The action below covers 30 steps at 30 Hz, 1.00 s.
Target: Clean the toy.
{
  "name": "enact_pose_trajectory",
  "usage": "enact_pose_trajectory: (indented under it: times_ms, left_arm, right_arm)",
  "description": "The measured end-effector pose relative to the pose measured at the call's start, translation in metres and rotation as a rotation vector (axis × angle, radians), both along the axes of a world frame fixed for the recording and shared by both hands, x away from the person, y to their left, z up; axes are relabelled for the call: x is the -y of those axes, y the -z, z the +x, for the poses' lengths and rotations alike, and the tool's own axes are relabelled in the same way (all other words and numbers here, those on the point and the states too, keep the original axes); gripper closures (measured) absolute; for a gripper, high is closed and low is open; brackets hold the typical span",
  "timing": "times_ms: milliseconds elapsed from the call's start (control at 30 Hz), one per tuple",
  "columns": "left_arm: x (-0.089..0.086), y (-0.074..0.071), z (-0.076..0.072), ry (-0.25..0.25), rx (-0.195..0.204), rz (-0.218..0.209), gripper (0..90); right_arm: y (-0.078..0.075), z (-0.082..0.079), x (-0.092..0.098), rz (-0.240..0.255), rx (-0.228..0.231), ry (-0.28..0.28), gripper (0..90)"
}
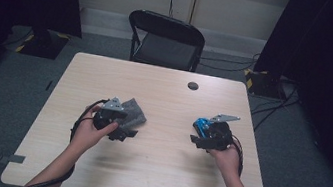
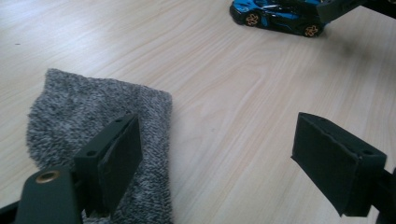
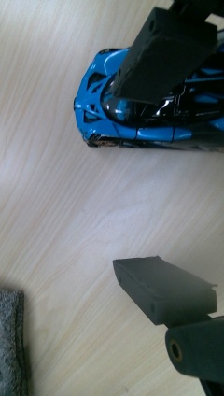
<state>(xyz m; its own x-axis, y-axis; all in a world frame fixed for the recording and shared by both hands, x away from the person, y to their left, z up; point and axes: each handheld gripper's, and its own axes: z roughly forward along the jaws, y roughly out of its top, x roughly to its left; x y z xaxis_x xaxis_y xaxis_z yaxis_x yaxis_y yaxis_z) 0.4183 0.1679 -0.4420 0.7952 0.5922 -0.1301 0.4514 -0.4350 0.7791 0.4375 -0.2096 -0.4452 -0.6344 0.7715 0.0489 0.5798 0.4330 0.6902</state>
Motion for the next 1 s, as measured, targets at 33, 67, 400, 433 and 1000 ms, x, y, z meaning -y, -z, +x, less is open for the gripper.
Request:
enact_pose_trajectory:
  times_ms: [33, 67, 400, 433, 1000]
  left_arm:
    - [0.001, 0.001, -0.001, 0.005, -0.001, 0.000, 15.8]
    - [0.003, 0.001, -0.002, 0.011, -0.001, 0.000, 15.8]
    - [0.011, 0.008, -0.007, 0.040, -0.023, -0.003, 15.8]
    - [0.011, 0.009, -0.007, 0.043, -0.023, -0.003, 15.8]
    - [0.025, 0.020, -0.017, 0.096, -0.042, 0.012, 15.9]
  right_arm:
    - [0.000, -0.001, -0.001, -0.001, 0.000, -0.005, 14.3]
    - [0.000, -0.001, -0.003, -0.001, 0.001, -0.008, 14.3]
    - [0.001, -0.007, -0.014, -0.008, -0.005, -0.050, 14.1]
    - [0.002, -0.007, -0.015, -0.007, -0.004, -0.051, 14.0]
    - [0.009, -0.018, -0.034, -0.010, -0.014, -0.110, 13.8]
